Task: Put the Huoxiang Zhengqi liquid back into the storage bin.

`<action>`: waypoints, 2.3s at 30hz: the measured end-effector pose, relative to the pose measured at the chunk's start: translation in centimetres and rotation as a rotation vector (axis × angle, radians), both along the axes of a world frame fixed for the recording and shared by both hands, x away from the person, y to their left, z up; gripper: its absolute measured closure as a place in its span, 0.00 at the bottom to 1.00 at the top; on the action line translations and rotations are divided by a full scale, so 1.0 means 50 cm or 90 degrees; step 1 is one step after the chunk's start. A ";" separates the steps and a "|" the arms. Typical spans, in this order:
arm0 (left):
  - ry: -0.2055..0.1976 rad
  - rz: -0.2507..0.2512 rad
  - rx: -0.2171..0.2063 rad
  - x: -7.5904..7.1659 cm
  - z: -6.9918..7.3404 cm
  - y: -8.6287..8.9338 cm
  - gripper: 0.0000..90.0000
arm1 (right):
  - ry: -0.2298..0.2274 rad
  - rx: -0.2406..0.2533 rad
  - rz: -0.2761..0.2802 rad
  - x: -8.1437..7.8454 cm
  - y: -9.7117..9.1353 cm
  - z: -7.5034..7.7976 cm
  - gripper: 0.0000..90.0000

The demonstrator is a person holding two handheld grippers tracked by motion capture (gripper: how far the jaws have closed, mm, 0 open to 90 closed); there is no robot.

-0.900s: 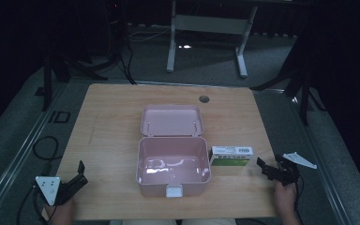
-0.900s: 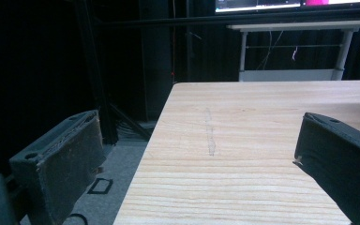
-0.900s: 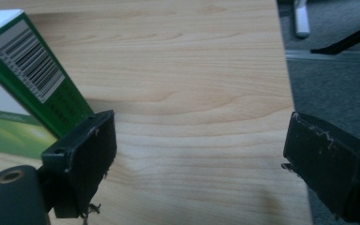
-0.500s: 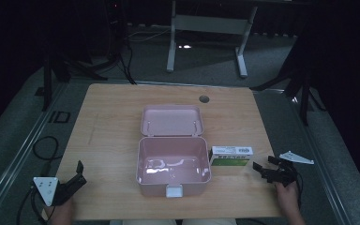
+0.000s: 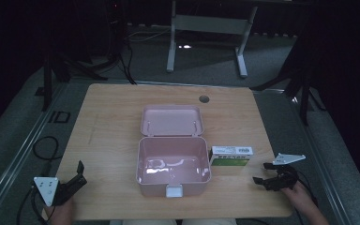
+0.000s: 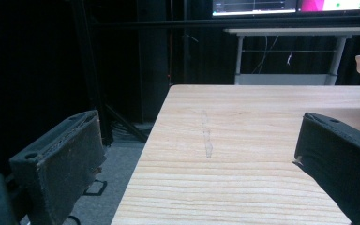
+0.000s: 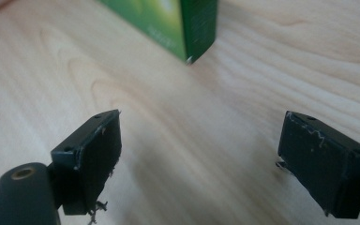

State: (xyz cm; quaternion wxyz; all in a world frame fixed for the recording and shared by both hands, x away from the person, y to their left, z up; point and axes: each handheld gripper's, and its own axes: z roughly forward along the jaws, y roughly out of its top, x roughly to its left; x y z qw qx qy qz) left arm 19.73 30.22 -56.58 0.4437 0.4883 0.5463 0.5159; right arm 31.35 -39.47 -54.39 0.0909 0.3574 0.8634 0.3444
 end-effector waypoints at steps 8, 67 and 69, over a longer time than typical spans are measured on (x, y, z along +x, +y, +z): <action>0.002 -0.004 0.001 0.000 0.000 0.000 0.02 | 0.041 -0.088 0.085 -0.007 0.016 0.020 0.14; 0.006 -0.023 0.003 0.002 -0.001 -0.001 0.02 | 0.144 -0.428 0.459 0.019 0.268 0.251 0.22; 0.006 -0.023 0.002 0.002 -0.001 -0.001 0.02 | 0.136 -0.432 0.458 0.027 0.271 0.263 0.23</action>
